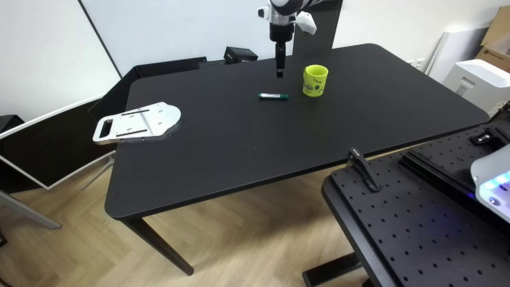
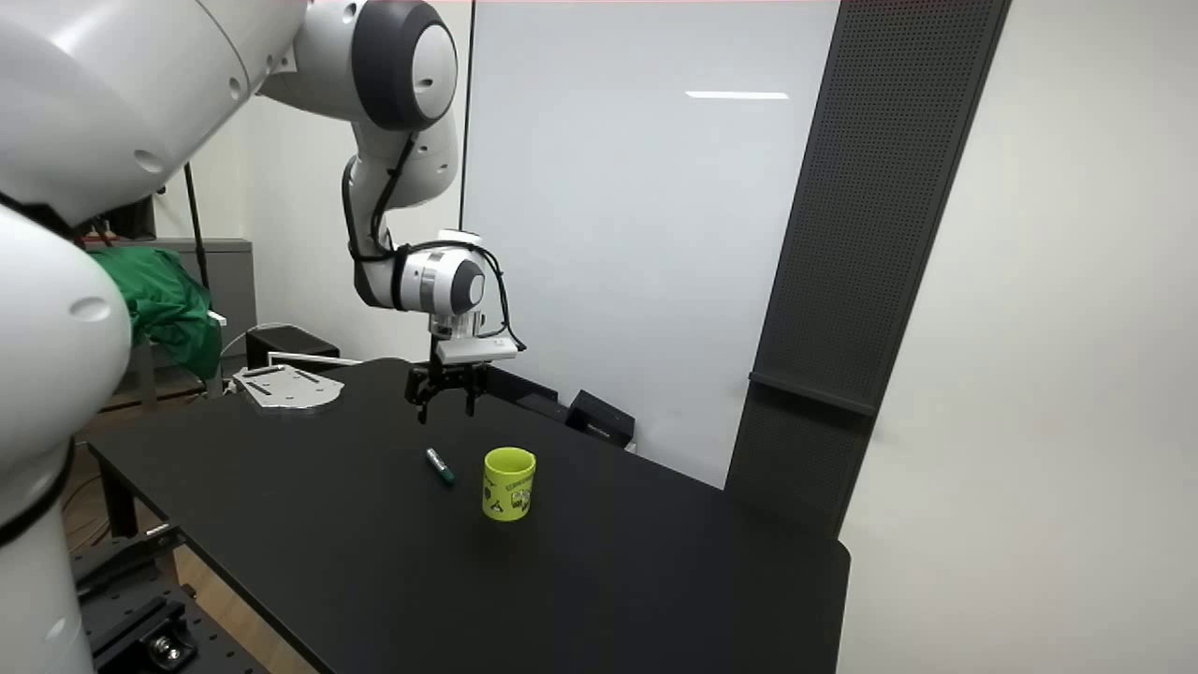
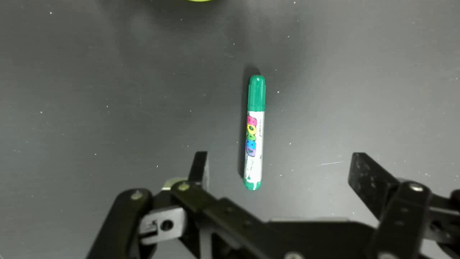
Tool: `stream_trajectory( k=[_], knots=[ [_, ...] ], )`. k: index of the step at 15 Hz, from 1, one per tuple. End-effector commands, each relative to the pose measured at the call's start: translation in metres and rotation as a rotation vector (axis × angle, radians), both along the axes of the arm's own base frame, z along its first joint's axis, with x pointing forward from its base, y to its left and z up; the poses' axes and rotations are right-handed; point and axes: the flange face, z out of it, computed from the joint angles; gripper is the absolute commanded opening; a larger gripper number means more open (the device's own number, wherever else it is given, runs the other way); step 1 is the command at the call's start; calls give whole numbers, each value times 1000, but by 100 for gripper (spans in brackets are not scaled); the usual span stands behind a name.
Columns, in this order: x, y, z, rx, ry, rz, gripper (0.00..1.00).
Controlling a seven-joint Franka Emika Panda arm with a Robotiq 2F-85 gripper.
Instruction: Pick up the pen from the table and put it in the light green cup.
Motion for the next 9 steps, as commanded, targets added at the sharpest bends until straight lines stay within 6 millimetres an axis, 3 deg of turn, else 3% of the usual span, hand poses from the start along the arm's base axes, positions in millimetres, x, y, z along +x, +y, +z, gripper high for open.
stream_trajectory(
  k=[1,9],
  knots=[
    [3,4,-13,-2,-19,16,100],
    [-4,3,-25,-24,-18,51,100]
  ],
)
